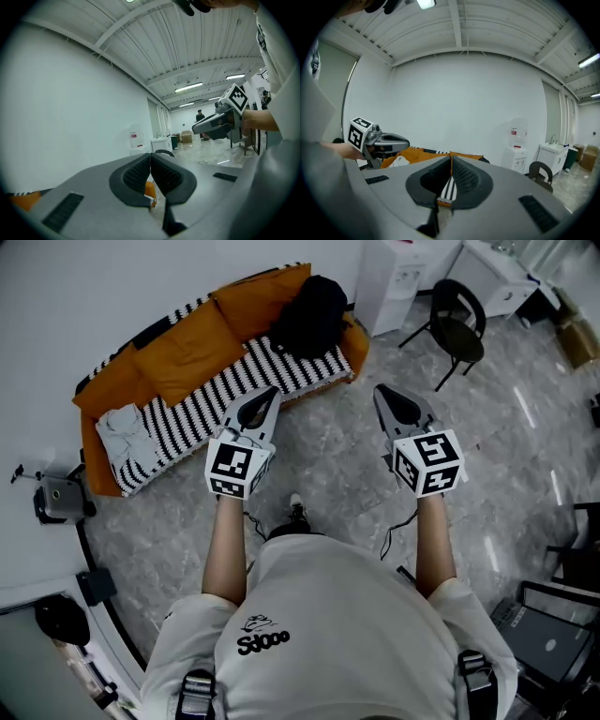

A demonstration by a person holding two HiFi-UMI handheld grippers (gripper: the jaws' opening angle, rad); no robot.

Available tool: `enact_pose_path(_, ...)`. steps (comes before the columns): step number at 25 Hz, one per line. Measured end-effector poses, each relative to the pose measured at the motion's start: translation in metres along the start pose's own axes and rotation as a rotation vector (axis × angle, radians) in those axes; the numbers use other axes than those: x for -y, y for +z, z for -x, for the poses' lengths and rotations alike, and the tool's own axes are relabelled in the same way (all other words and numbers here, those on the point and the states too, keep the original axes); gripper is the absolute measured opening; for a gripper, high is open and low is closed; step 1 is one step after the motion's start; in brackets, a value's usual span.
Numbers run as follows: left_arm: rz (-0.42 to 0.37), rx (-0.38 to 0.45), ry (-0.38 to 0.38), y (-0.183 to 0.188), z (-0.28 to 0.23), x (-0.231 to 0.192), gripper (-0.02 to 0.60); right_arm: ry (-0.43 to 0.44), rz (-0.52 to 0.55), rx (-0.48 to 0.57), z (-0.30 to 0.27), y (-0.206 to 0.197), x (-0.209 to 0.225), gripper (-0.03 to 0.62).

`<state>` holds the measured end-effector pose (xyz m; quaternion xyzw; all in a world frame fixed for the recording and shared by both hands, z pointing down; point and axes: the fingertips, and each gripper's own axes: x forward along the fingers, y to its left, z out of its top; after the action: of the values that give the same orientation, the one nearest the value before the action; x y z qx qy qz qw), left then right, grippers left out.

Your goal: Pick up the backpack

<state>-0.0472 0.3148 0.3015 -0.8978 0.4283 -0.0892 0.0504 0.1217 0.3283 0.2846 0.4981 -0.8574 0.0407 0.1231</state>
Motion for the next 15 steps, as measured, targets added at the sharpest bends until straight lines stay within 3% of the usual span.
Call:
enact_pose_path(7, 0.062, 0.011, -0.023, -0.005, -0.041, -0.049, 0.021, -0.015, -0.004, -0.012, -0.058, 0.016, 0.016, 0.034)
enact_pose_path(15, 0.080, -0.018, -0.070, -0.022, -0.076, -0.092, 0.021, -0.025, -0.009, -0.023, -0.119, 0.026, 0.026, 0.034)
